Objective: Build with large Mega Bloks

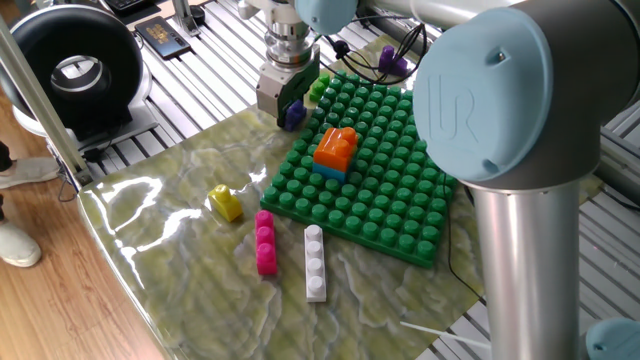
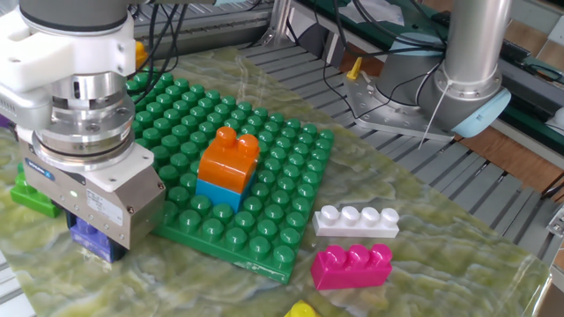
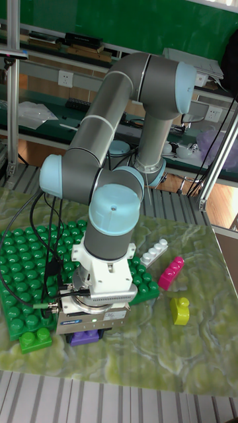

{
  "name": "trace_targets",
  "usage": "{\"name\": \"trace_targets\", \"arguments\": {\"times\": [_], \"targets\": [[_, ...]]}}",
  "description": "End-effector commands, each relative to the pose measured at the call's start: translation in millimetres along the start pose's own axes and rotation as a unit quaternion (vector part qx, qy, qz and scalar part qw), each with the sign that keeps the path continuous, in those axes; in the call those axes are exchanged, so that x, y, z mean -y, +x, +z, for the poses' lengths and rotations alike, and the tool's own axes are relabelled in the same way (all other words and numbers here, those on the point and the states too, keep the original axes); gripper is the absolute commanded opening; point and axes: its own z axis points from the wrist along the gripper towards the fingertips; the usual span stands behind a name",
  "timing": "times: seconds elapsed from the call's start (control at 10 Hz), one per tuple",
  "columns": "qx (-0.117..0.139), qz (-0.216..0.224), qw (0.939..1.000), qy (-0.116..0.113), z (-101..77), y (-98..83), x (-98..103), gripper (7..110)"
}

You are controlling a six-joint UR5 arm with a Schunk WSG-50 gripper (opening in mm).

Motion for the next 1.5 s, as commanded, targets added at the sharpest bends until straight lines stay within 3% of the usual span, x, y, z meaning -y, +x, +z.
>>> {"name": "trace_targets", "arguments": {"times": [0.0,0.3,0.6,1.0,1.4], "targets": [[0.002,0.01,0.9999,-0.004,-6.0,-3.3,-2.2,7],[0.0,0.008,0.9999,-0.011,-28.1,-5.9,-12.5,7],[-0.01,0.001,0.9998,-0.018,-67.5,0.8,-31.0,7],[-0.029,-0.01,0.9993,-0.021,-108.1,29.5,-44.2,7],[-0.037,-0.015,0.9991,-0.016,-130.8,63.4,-51.0,7]]}}
